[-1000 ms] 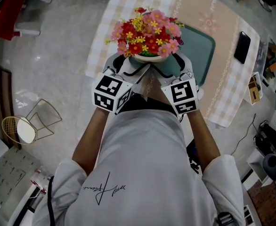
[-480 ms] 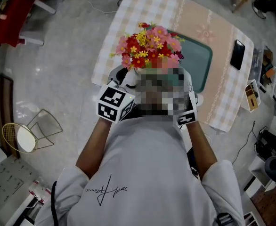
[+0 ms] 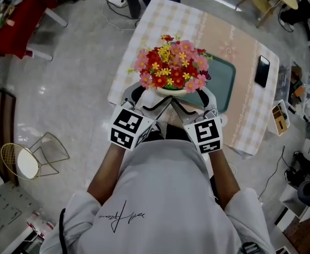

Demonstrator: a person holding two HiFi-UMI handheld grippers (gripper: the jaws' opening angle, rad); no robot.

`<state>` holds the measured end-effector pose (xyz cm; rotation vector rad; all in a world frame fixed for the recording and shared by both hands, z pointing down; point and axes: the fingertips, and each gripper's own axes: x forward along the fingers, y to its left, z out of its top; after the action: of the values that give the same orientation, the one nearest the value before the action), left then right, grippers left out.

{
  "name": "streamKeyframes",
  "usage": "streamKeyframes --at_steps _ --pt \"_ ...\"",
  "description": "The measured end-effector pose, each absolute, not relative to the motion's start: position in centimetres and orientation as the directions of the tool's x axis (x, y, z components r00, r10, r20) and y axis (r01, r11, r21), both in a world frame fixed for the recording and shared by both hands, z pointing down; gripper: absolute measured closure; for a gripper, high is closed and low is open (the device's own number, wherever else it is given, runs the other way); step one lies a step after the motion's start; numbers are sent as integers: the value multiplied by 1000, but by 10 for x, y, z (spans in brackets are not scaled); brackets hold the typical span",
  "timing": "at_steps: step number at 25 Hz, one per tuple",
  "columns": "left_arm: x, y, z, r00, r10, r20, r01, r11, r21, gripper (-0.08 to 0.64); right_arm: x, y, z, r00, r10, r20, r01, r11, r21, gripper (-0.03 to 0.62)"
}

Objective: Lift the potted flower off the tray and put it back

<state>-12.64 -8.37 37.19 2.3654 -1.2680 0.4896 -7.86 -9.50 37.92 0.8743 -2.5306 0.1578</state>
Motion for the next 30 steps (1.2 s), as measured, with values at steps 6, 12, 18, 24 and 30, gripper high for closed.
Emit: streamKeyframes --at_steps 6,12,18,24,30 --pt "-126 -71 362 535 -703 469 -837 -518 177 244 -78 -82 369 -690 -579 434 -622 781 55 241" --pt "-130 -63 354 537 -710 456 -834 -530 155 247 -82 -73 361 -684 -597 419 -632 772 69 241" --pt "-127 -59 350 539 -714 446 -827 -548 123 252 -79 -69 359 -668 -617 415 -650 756 77 241" --pt "-125 -59 352 554 -705 443 -816 -565 122 245 -78 -68 361 -660 -629 411 -664 744 73 241" --pt "-123 -59 357 567 -694 444 -811 -565 153 244 -75 -67 364 -656 -630 416 -666 742 74 241"
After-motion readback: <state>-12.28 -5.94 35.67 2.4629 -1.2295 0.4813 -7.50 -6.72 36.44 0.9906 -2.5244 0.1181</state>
